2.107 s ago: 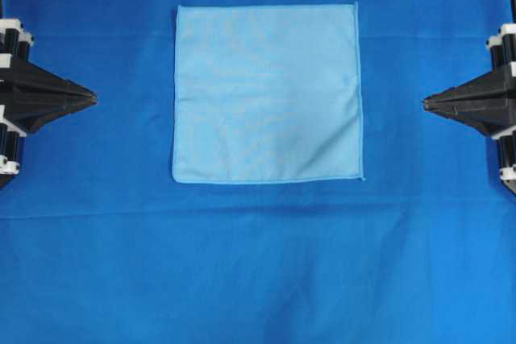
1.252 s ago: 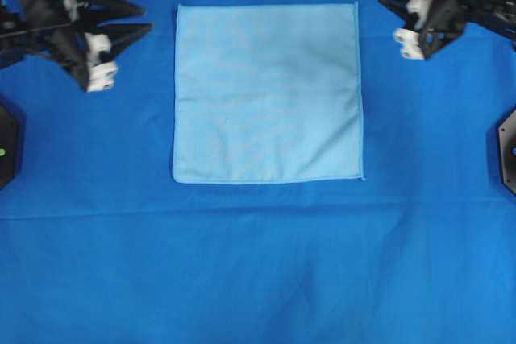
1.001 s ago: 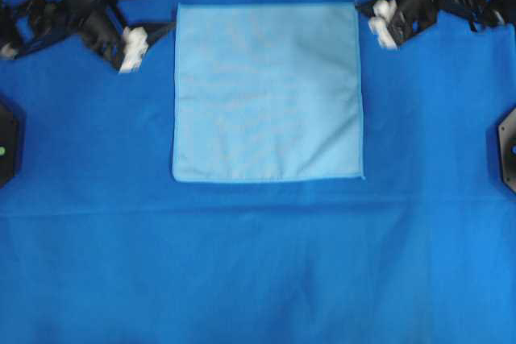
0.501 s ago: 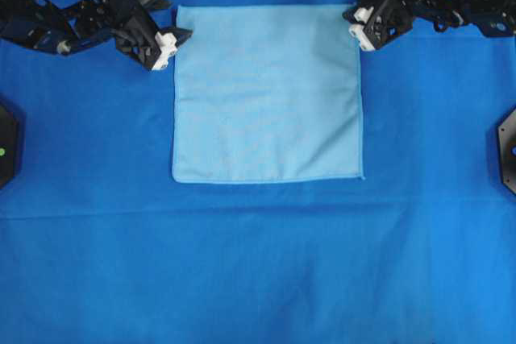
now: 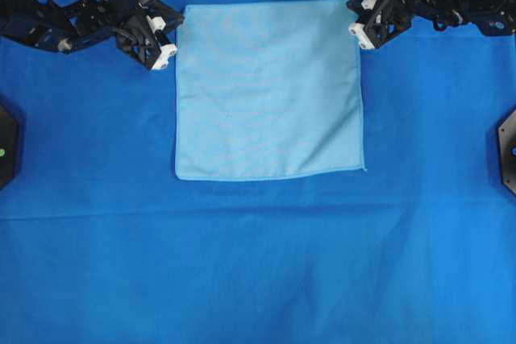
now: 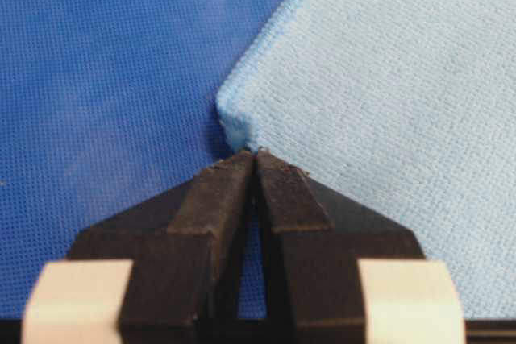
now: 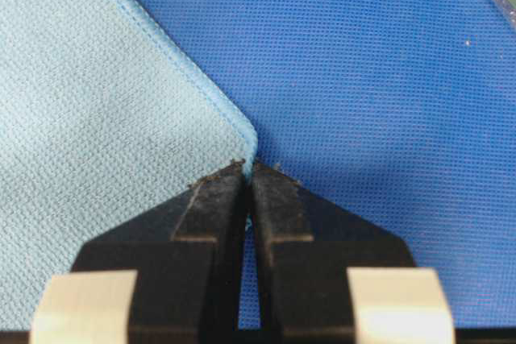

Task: Fold the light blue towel.
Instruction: 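Pull both held top corners down toward the bottom edge, folding in half, then open both grippers and release the folded edge, then move both grippers to the folded top corners and grasp them, then lift the strip and swing the left gripper's end over toward the right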

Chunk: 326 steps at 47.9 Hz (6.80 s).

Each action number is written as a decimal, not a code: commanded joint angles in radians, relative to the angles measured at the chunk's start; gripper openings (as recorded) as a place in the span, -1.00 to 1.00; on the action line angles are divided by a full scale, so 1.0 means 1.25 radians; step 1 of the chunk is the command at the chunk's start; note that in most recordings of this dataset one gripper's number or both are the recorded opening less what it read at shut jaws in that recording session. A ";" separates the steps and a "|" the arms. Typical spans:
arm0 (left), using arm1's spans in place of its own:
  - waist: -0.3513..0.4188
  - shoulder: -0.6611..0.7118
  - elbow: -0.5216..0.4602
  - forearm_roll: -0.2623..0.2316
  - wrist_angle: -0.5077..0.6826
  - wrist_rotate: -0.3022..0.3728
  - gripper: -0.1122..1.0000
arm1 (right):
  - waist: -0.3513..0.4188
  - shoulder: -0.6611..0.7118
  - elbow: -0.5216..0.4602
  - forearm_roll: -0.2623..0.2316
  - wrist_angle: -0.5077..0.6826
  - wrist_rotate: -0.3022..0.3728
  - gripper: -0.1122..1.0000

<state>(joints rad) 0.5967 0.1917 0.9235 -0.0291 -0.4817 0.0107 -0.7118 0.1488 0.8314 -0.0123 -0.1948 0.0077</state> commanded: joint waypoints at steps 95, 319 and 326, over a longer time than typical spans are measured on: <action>-0.504 -0.234 0.103 0.000 0.167 -0.075 -0.78 | 0.511 -0.318 0.157 0.067 0.164 0.204 -0.78; -0.606 -0.252 -0.304 0.001 0.399 0.007 -0.72 | 0.155 -0.248 -0.229 -0.247 0.291 0.206 -0.77; -0.611 -0.207 -0.347 0.001 0.385 0.010 -0.72 | 0.155 -0.211 -0.276 -0.253 0.290 0.205 -0.77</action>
<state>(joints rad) -0.1120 -0.0752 0.5384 -0.0276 0.0169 0.0199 -0.4909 -0.1181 0.5354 -0.3175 0.1703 0.2669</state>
